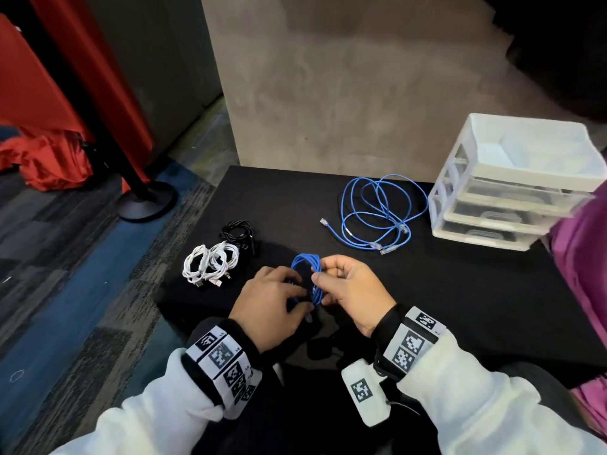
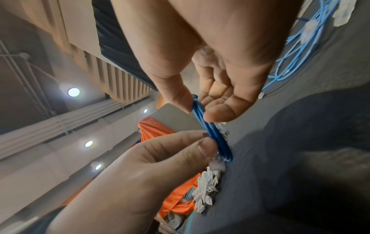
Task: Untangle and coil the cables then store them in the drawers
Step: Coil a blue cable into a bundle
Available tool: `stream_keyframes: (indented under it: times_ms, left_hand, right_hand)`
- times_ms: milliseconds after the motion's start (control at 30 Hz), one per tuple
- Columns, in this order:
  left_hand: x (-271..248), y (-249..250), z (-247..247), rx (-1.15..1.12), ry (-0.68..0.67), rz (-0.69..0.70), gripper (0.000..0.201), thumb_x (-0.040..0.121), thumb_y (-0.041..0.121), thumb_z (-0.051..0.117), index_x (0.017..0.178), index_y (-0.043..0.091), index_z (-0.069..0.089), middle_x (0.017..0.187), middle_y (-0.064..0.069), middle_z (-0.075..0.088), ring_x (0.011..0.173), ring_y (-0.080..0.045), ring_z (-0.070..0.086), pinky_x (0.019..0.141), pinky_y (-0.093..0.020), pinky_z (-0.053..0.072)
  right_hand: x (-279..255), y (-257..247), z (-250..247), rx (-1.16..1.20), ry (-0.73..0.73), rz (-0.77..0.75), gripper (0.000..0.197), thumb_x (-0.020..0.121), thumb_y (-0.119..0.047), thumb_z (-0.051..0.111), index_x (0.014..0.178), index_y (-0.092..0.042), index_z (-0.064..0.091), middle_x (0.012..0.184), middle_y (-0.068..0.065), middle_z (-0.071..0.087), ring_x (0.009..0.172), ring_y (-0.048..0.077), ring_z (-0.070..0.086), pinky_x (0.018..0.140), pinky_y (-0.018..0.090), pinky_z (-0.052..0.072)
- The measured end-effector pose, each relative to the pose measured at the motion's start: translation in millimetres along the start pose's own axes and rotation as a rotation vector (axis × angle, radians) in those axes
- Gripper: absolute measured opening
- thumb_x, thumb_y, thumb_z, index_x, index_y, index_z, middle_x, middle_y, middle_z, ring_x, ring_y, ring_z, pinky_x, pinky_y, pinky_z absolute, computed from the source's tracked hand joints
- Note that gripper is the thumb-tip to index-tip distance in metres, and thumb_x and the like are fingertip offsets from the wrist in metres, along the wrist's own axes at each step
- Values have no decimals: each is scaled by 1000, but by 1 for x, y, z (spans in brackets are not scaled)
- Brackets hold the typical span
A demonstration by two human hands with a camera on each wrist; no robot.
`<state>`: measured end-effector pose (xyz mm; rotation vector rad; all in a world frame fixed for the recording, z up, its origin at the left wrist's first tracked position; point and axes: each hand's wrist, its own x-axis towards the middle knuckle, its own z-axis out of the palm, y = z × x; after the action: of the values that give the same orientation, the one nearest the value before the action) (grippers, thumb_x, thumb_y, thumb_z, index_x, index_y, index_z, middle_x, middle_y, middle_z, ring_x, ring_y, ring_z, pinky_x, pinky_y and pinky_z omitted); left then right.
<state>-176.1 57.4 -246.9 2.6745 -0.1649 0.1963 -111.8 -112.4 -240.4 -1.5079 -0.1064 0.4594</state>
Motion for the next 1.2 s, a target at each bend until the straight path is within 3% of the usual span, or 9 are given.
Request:
stream_keyframes:
  times_ms: [100,200,300,467,600,767,967,1067,1200]
  left_hand:
    - [4,9,2,-79,-37,10,33,76,60,58,85,34,76,99,19,62,92,-13,56,84,-30,50]
    - [7,18,2,-146,-45,45,14,73,44,73,77,32,66,82,20,61,82,-7,53,79,-21,43]
    - [6,28,3,-212,-52,-4,19,74,34,81,73,28,62,68,19,58,80,-3,52,71,-9,37]
    - [8,37,7,-497,-70,-150,24,76,30,83,67,25,61,65,6,64,60,-1,54,62,-21,44]
    - [11,40,11,-663,-78,-235,30,70,44,79,70,19,63,72,-7,70,64,-10,58,66,-38,52]
    - [16,44,13,-587,-74,-210,26,75,38,81,72,21,62,73,1,70,65,-6,57,68,-31,51]
    - [14,50,15,-558,31,-217,24,78,24,85,73,19,63,70,-2,69,60,-4,54,62,-25,47]
    - [13,54,16,-649,55,-233,28,76,17,87,87,22,61,75,0,72,66,-5,61,68,-17,48]
    - [13,53,18,-763,-10,-226,23,78,16,87,93,19,70,82,-2,75,76,-11,69,79,-26,55]
  right_hand:
    - [-5,-1,-10,-24,1,-2,10,94,-2,67,103,0,69,81,18,53,61,16,49,50,20,46]
    - [-12,-5,-19,-49,-41,-5,9,96,-5,65,104,-5,70,81,15,56,66,14,54,51,20,47]
    - [-19,-8,-27,-62,-88,-15,6,98,-8,65,101,-13,68,80,7,63,70,13,60,53,21,50]
    - [-25,-5,-41,-21,-185,-28,32,87,-3,77,113,-18,65,94,4,71,83,13,66,66,27,54]
    - [-25,-1,-47,115,-166,-4,35,85,7,74,114,-11,64,85,3,70,71,12,65,65,25,54]
    - [-24,3,-50,221,-160,-22,31,88,11,68,113,-8,67,93,8,72,81,16,68,75,27,57]
    - [-22,4,-52,245,-124,8,31,91,10,66,118,-5,64,95,9,71,75,15,67,67,25,56]
    - [-22,8,-51,244,-111,19,31,92,7,66,120,-6,64,99,12,71,79,17,68,72,30,53]
    - [-24,10,-54,321,-127,66,34,91,1,67,124,-7,64,106,18,71,92,26,71,76,34,56]
